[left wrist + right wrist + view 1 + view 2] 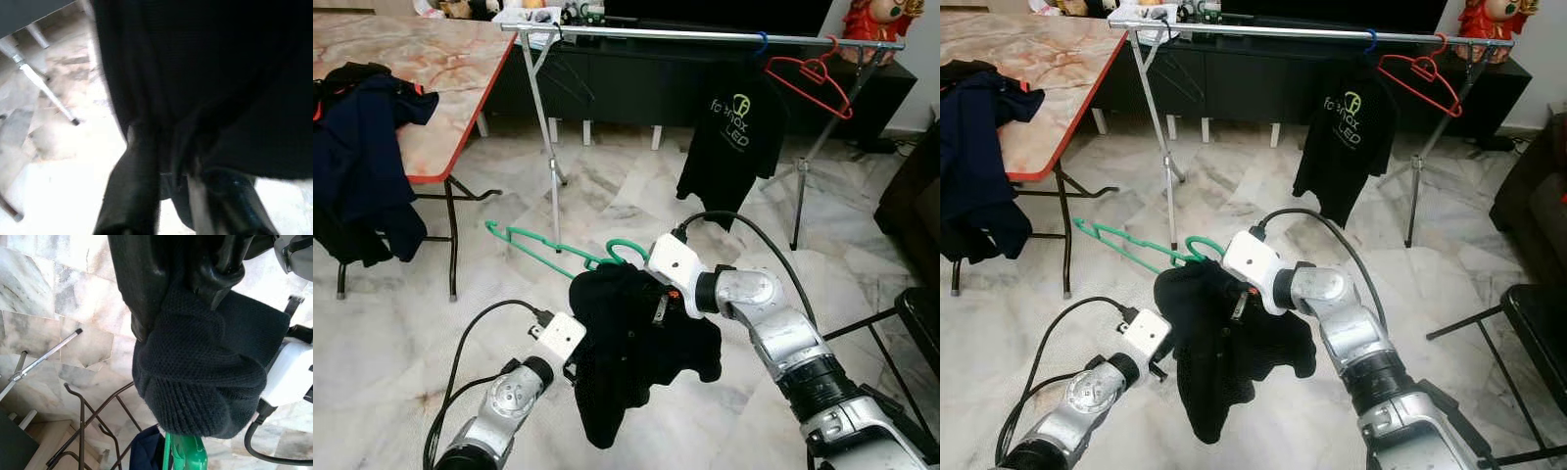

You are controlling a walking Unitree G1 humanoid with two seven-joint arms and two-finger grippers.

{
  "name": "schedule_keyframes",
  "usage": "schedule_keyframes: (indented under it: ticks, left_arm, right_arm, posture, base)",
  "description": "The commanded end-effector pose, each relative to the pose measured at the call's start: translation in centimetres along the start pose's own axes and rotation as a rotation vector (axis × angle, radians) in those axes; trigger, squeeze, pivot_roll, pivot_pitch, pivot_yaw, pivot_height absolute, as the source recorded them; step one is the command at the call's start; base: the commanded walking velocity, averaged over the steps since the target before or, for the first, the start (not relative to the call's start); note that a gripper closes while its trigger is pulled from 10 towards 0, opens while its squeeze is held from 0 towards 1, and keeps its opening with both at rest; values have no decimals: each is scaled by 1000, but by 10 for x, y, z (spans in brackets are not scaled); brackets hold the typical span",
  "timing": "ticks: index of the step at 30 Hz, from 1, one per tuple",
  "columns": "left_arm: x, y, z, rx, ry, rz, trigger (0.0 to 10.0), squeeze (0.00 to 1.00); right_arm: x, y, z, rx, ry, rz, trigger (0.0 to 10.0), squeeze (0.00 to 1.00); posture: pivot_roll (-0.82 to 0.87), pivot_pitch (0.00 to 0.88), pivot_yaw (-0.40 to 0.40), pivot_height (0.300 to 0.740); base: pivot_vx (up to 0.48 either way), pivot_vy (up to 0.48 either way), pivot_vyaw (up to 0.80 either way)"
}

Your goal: Hang hanger

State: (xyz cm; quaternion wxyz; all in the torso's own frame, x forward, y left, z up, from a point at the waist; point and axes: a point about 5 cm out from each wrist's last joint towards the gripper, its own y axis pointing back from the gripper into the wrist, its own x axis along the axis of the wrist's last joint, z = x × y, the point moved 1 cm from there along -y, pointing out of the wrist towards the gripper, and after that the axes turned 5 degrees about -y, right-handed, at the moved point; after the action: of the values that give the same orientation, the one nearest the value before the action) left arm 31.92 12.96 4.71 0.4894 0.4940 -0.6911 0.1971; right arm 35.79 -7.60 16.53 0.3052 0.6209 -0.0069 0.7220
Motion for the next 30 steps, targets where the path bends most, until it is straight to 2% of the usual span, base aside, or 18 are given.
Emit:
schedule_keyframes:
  ticks: [1, 11, 13, 17, 29, 30]
  left_arm:
    - [-3, 1, 6, -39, -24, -7, 0, 0]
    - [-8, 5, 8, -118, -146, -29, 0, 0]
    - [-8, 5, 8, -118, -146, -29, 0, 0]
    - [-14, 8, 3, -114, -203, -59, 0, 0]
    - [-16, 9, 0, -82, -205, -73, 0, 0]
    - [-16, 9, -1, -66, -186, -73, 0, 0]
  right_arm:
    - [5, 3, 1, -5, 21, 12, 0, 0]
    - [0, 6, 2, 3, 38, -14, 0, 0]
    - [0, 6, 2, 3, 38, -14, 0, 0]
    - [-4, 9, 4, 8, 57, -35, 0, 0]
    - [-8, 11, 4, 4, 55, -48, 0, 0]
    - [-9, 12, 4, 4, 53, -50, 0, 0]
  posture:
    - [18, 142, -70, 740]
    - [20, 139, -72, 740]
    - [20, 139, -72, 740]
    - [20, 142, -72, 740]
    - [20, 147, -69, 740]
    - [19, 147, -69, 740]
  base:
    - [0, 0, 0]
    - [0, 0, 0]
    - [0, 0, 0]
    - [0, 0, 0]
    - [0, 0, 0]
    - [0, 0, 0]
